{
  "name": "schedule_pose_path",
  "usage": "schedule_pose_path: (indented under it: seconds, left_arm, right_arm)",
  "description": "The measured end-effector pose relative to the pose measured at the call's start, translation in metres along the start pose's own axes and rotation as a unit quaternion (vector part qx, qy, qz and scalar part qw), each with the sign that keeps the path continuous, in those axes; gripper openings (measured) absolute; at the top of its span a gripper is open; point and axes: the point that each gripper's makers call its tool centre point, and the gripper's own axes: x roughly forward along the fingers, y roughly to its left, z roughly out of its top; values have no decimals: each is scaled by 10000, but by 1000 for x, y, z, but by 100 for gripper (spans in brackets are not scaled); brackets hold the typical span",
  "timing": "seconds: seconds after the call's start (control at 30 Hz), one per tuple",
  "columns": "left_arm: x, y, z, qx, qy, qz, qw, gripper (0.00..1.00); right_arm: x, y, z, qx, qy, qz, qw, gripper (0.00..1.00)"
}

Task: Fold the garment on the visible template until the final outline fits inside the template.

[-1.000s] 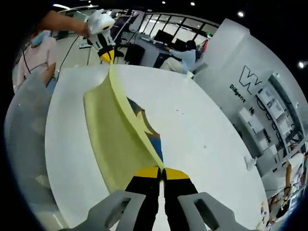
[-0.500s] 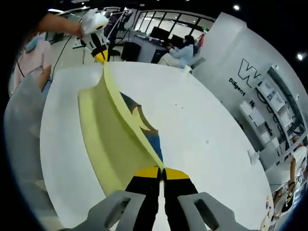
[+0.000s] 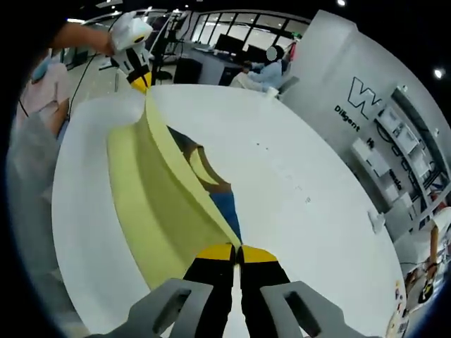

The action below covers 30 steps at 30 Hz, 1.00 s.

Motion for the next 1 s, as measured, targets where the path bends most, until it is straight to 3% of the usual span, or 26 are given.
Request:
schedule_pose_path:
  seconds: [0.7, 1.0]
  left_arm:
    - [32, 12, 1, -370, 82, -10, 9993, 1]
    - [45, 15, -7, -459, 160, -36, 9988, 1]
  right_arm:
    - [37, -11, -19, 681, 33, -170, 9975, 0]
    - [50, -16, -19, 648, -16, -195, 9977, 0]
